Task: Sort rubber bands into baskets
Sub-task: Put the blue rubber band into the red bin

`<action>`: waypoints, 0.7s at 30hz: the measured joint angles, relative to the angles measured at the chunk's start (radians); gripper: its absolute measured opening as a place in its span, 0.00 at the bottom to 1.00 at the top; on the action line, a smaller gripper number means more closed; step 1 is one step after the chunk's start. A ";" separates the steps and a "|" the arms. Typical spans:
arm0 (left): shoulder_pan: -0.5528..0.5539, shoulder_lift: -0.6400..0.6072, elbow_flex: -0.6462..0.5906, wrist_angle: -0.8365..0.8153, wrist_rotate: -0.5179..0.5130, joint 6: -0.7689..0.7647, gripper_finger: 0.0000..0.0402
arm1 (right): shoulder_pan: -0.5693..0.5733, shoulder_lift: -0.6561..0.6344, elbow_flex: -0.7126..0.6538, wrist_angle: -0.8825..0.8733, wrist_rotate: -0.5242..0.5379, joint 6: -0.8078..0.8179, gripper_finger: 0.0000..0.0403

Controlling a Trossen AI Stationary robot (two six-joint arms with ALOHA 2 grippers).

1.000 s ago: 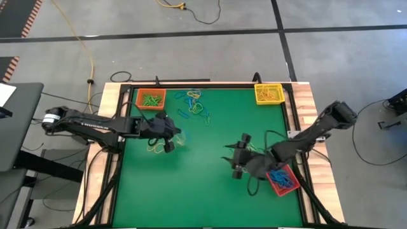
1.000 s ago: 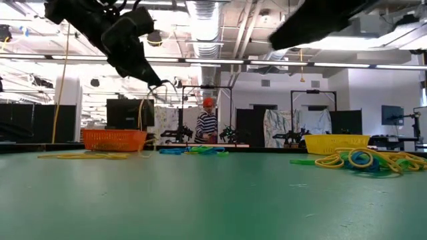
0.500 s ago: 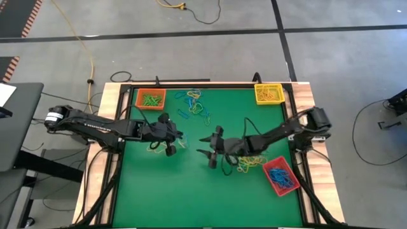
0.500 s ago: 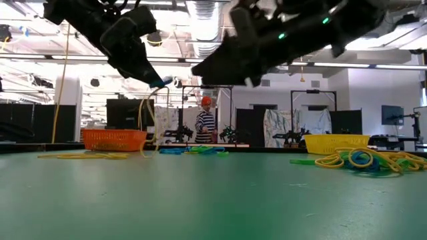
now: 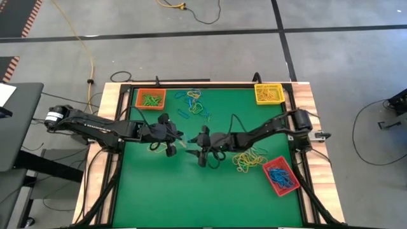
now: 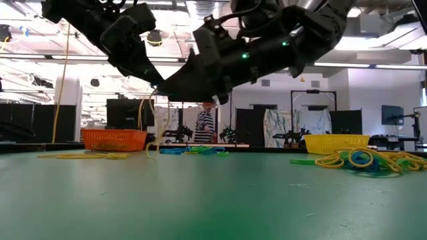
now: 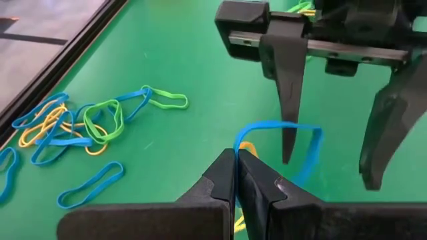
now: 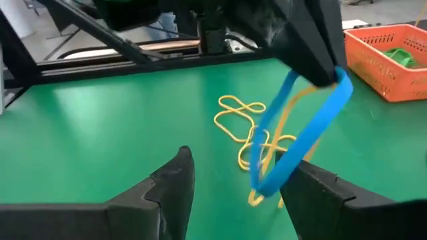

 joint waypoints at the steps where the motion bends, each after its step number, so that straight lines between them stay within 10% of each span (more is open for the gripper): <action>1: -0.001 0.000 0.000 -0.001 0.000 0.000 0.00 | -0.004 0.007 0.003 0.001 0.000 0.000 0.57; 21: -0.008 0.000 0.000 -0.048 0.004 -0.021 0.00 | -0.010 0.010 0.006 -0.011 0.001 -0.003 0.10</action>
